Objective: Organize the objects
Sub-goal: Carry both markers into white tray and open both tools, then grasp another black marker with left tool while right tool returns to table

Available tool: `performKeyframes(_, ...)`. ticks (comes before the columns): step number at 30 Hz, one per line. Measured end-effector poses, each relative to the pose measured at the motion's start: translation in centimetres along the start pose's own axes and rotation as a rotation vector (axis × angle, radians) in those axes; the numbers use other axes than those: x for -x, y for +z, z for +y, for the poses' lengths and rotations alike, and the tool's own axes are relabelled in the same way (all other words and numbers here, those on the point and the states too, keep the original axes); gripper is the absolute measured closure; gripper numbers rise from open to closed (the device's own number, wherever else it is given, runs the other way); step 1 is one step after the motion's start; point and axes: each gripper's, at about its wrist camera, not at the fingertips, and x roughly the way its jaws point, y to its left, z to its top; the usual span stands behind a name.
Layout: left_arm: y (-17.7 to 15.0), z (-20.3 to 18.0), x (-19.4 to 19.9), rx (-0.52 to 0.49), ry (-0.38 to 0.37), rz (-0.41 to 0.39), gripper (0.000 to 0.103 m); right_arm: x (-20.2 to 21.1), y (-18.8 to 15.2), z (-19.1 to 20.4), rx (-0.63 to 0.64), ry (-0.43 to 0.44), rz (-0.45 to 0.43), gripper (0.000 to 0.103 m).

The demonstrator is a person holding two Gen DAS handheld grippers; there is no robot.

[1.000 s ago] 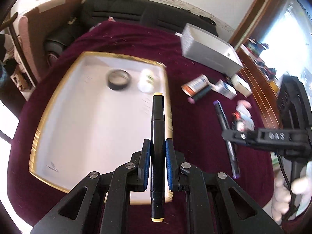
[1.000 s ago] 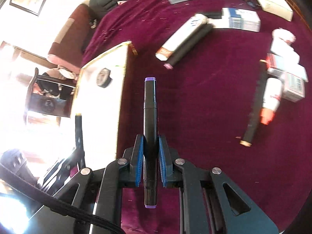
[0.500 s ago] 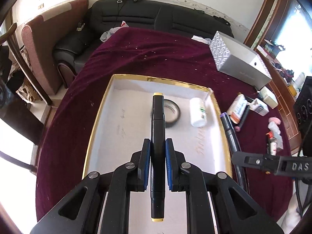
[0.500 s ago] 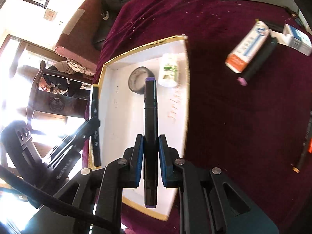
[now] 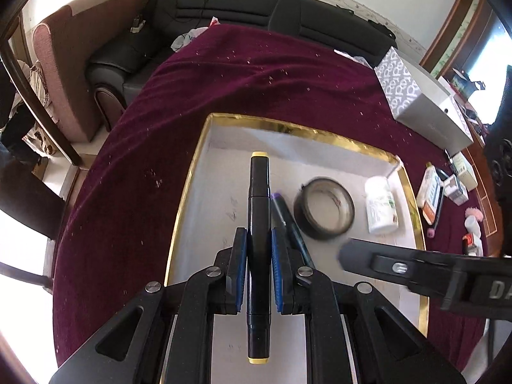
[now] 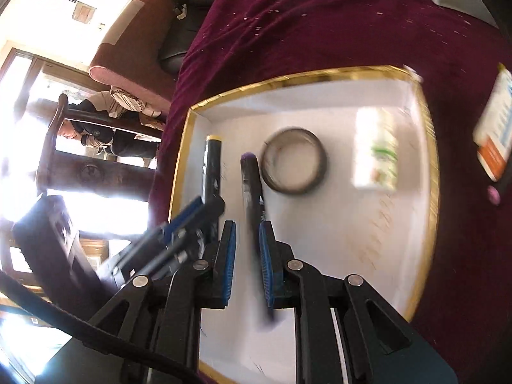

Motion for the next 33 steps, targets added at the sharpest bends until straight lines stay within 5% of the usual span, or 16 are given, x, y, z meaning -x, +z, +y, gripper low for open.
performKeyframes(7,0.9,1.1,-1.3,0.024,-0.005,0.008,0.092,-2.8,1.5,0.2,-0.001,-0.040,0.017,0.090)
performKeyframes(21,1.2,1.4,-2.3,0.034,0.033,0.011,0.091,-1.0,0.0,-0.7,-0.019,-0.042,0.001,0.089)
performKeyframes(24,1.2,1.1,-2.2,0.019,0.053,0.014,0.083,-0.5,-0.4,-0.8,-0.017,-0.049,-0.006,0.088)
performKeyframes(27,1.0,0.7,-1.6,0.012,0.043,0.021,0.065,0.3,-0.7,-0.7,-0.018,-0.059,-0.020,0.084)
performKeyframes(33,0.5,-0.7,0.1,-0.023,0.077,0.020,0.063,2.6,-1.6,-1.3,-0.017,-0.082,-0.060,0.068)
